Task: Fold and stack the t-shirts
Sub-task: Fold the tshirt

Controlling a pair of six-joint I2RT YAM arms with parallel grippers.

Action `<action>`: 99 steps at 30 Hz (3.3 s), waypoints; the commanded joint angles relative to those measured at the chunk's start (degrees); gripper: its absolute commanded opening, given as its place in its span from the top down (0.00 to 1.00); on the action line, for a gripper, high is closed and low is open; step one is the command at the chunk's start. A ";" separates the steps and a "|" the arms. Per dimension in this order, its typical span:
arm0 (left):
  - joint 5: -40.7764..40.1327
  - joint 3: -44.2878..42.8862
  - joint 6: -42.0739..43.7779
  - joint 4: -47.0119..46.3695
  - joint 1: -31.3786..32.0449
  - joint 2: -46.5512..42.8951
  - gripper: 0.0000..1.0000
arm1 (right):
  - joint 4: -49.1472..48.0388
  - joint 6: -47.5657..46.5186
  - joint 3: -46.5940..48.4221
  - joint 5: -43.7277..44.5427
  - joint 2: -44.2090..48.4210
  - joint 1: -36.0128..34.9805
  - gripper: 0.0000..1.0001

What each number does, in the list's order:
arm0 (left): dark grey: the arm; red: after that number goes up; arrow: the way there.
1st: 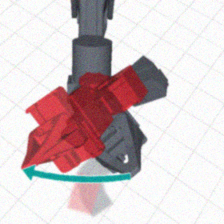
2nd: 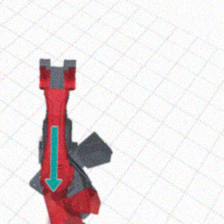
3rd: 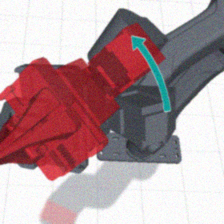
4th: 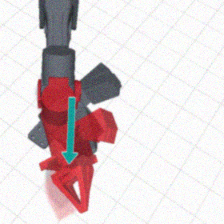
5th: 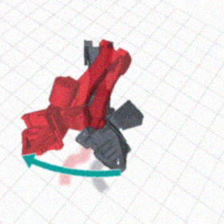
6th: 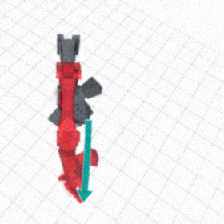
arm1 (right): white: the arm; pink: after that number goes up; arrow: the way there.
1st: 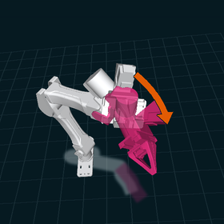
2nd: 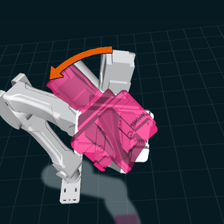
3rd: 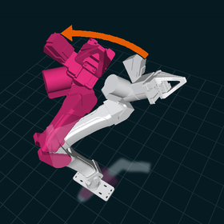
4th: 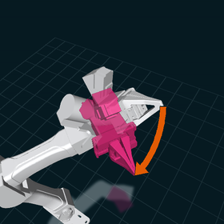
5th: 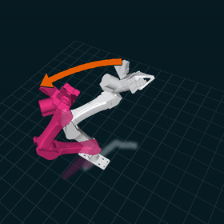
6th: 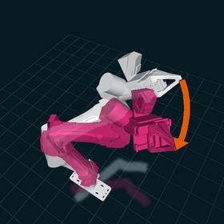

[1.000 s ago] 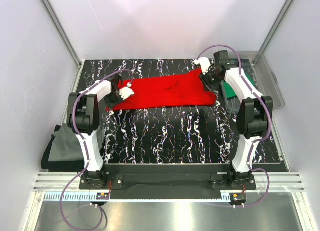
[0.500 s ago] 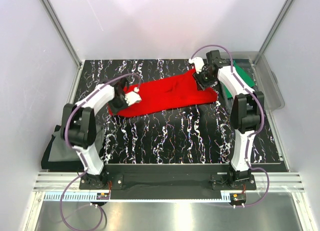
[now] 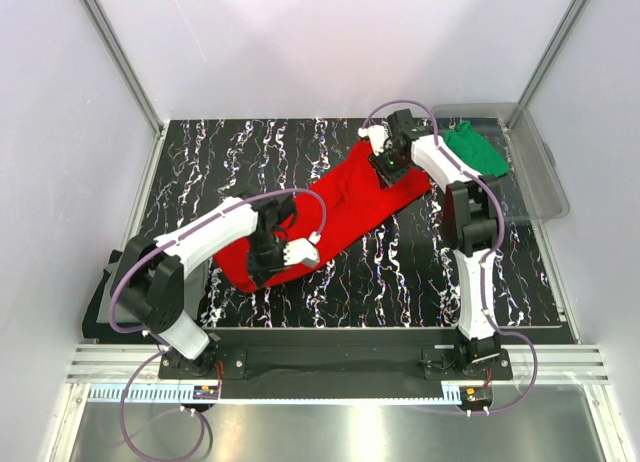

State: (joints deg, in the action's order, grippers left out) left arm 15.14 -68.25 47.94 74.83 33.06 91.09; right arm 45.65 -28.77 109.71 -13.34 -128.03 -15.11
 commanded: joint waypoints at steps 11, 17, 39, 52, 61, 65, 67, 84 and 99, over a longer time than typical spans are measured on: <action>6.57 -7.60 -2.50 5.24 8.07 3.74 1.00 | -1.17 1.09 22.54 6.14 -18.11 -4.13 0.73; 7.98 -10.50 -5.75 4.81 11.15 6.38 0.99 | 0.76 -0.32 41.97 4.29 -29.45 -5.62 0.78; -0.54 -7.09 -10.94 -8.10 12.65 10.60 0.56 | -2.67 4.69 18.22 7.81 -6.28 -5.63 0.71; 1.29 -2.59 -13.58 -16.56 12.47 18.16 0.57 | -8.91 4.69 -0.82 7.99 -2.14 -5.45 0.70; 2.62 -6.89 -16.04 -16.73 13.79 23.25 0.57 | -7.60 5.31 10.95 7.28 -13.20 -5.45 0.70; 1.83 -10.76 -16.83 -15.42 14.75 26.94 0.57 | -3.30 4.17 24.79 7.45 -20.30 -5.63 0.71; 1.83 -13.04 -17.00 -14.63 15.37 28.09 0.57 | -2.06 3.47 28.35 7.37 -22.87 -5.54 0.72; -1.42 -16.58 -16.65 -9.70 18.62 18.52 0.57 | -2.14 1.53 27.75 5.96 -11.45 -3.52 0.70; -4.07 -11.11 -14.89 -16.73 17.30 25.01 0.57 | -1.97 -1.11 27.84 8.07 -21.03 -3.08 0.70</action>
State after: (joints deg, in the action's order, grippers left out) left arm 10.46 -78.35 32.49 61.06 50.43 113.73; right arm 43.62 -27.94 137.14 -6.52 -147.00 -18.35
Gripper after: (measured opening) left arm 0.430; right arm 0.301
